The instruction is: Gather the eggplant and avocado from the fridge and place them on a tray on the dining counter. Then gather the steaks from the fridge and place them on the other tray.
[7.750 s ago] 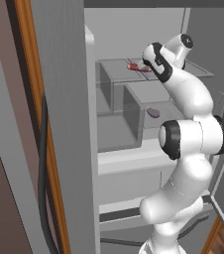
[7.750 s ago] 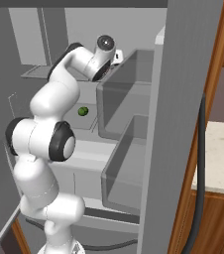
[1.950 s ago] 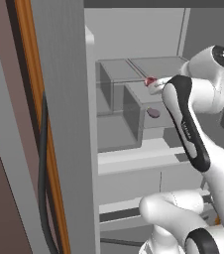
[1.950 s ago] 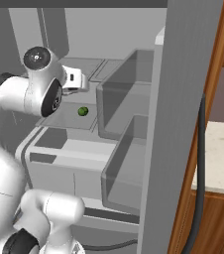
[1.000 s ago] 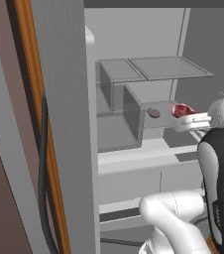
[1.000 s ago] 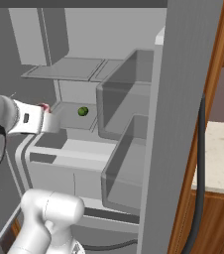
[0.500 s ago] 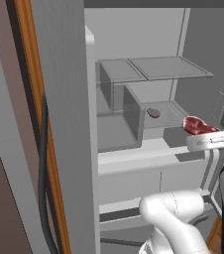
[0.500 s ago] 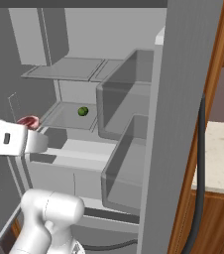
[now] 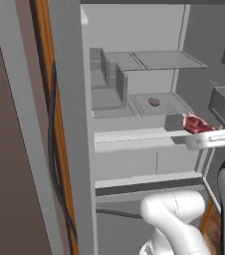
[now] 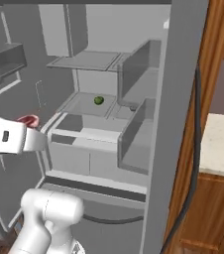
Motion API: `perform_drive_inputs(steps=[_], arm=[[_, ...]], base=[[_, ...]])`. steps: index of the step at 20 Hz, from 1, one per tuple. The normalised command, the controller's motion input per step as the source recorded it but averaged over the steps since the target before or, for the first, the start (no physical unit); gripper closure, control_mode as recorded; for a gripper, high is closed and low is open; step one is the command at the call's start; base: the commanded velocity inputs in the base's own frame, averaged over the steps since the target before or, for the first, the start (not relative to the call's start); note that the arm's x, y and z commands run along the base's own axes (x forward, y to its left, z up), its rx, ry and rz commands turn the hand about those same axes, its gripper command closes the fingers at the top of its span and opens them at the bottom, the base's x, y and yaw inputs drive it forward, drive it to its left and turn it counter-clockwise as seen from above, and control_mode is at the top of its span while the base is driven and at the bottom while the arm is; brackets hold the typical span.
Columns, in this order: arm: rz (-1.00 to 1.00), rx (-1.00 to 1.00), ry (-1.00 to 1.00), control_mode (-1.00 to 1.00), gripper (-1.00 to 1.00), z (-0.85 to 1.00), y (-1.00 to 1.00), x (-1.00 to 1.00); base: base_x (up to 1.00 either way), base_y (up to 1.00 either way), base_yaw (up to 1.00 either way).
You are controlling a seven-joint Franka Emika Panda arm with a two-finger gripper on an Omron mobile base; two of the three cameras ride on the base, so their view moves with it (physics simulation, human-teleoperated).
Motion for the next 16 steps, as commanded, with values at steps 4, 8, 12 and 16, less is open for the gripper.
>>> perform_drive_inputs(steps=[4, 8, 12, 16], arm=[[0.0, 0.0, 0.0, 1.0, 1.0, 0.0, 0.0, 0.0], [0.0, 0.0, 0.0, 1.0, 1.0, 0.0, 0.0, 0.0], [0.0, 0.0, 0.0, 1.0, 1.0, 0.0, 0.0, 0.0], [0.0, 0.0, 0.0, 1.0, 1.0, 0.0, 0.0, 0.0]], base=[[-0.33, 0.0, 0.61], [0.0, -0.1, 0.82], [-0.12, -0.48, 0.7], [-0.45, -0.62, 0.57]])
